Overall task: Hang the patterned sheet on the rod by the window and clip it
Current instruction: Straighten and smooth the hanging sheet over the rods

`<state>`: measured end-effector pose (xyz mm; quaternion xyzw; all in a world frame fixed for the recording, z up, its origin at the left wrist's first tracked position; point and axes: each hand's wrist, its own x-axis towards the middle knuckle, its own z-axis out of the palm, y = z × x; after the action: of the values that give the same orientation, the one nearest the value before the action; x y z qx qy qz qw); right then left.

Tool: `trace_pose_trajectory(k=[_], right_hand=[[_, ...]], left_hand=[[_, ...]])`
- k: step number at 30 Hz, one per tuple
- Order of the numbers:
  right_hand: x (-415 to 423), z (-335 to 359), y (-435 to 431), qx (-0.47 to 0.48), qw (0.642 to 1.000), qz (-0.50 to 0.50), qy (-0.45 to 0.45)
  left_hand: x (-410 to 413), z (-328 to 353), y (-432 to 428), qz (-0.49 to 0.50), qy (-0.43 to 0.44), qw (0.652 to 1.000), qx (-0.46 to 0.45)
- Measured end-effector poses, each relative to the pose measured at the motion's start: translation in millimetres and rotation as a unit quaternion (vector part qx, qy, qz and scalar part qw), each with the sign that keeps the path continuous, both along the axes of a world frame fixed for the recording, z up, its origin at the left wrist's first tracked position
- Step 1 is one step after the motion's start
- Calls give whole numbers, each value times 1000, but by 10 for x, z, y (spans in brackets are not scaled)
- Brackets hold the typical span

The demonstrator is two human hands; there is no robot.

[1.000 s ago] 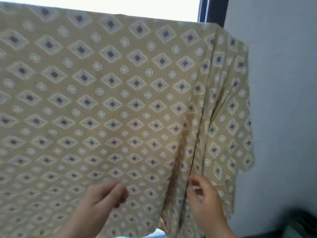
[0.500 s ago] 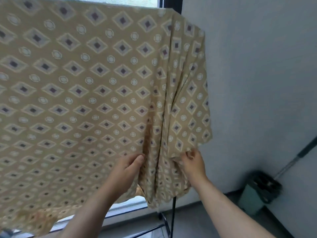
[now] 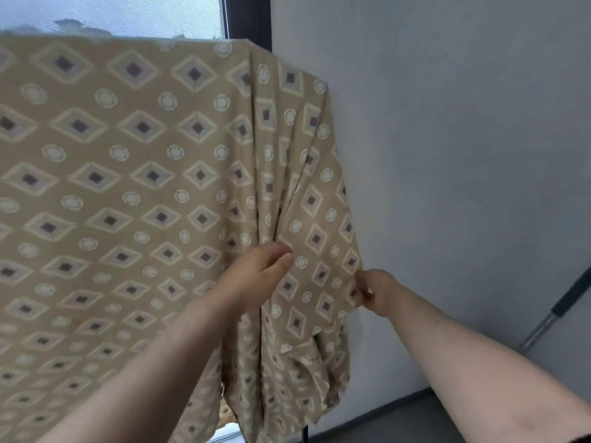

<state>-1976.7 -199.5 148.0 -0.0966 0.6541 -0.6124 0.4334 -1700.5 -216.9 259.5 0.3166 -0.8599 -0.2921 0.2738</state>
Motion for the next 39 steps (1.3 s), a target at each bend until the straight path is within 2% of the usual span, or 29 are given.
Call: trace_pose_trajectory(k=[3, 7, 9, 12, 15, 16, 18, 20, 22, 26, 29, 34, 36, 39], right_hand=[[-95, -6, -11, 24, 998, 55, 9], [-212, -13, 64, 180, 959, 149, 160], [-451, 226, 21, 155, 955, 131, 216], [-962, 994, -62, 64, 953, 30, 296], [-1493, 1846, -43, 18, 935, -59, 350], [-1639, 2074, 5, 16, 930, -83, 358], [-1966, 2392, 111, 18, 915, -135, 379], [-2269, 2598, 269, 74, 881, -172, 434], [-2545, 2732, 453, 110, 838, -243, 477], [-2824, 3050, 706, 123, 788, -289, 529], [-2955, 3375, 736, 130, 765, -288, 562], [-3085, 3729, 659, 144, 733, -289, 599], [-3126, 3785, 576, 140, 733, -289, 600], [-3162, 3812, 422, 149, 725, -266, 617]], left_hand=[[-266, 392, -194, -35, -40, 988, -144], [-553, 824, -557, -60, -54, 942, -325], [-698, 1057, -722, -80, -57, 895, -434], [-1038, 1407, -876, -80, -91, 818, -563], [-1491, 1752, -923, -35, -168, 780, -602], [-1626, 1847, -936, -25, -191, 782, -592], [-1875, 2016, -935, -16, -248, 810, -530], [-2070, 2125, -930, -13, -308, 833, -459], [-2204, 2193, -944, -17, -331, 837, -436], [-2388, 2411, -1031, -9, -216, 859, -464], [-2523, 2617, -1053, 6, -167, 887, -431], [-2604, 2821, -1158, 8, -196, 894, -403], [-2580, 2856, -1230, -1, -210, 890, -406], [-2536, 2826, -1351, 58, -159, 877, -450]])
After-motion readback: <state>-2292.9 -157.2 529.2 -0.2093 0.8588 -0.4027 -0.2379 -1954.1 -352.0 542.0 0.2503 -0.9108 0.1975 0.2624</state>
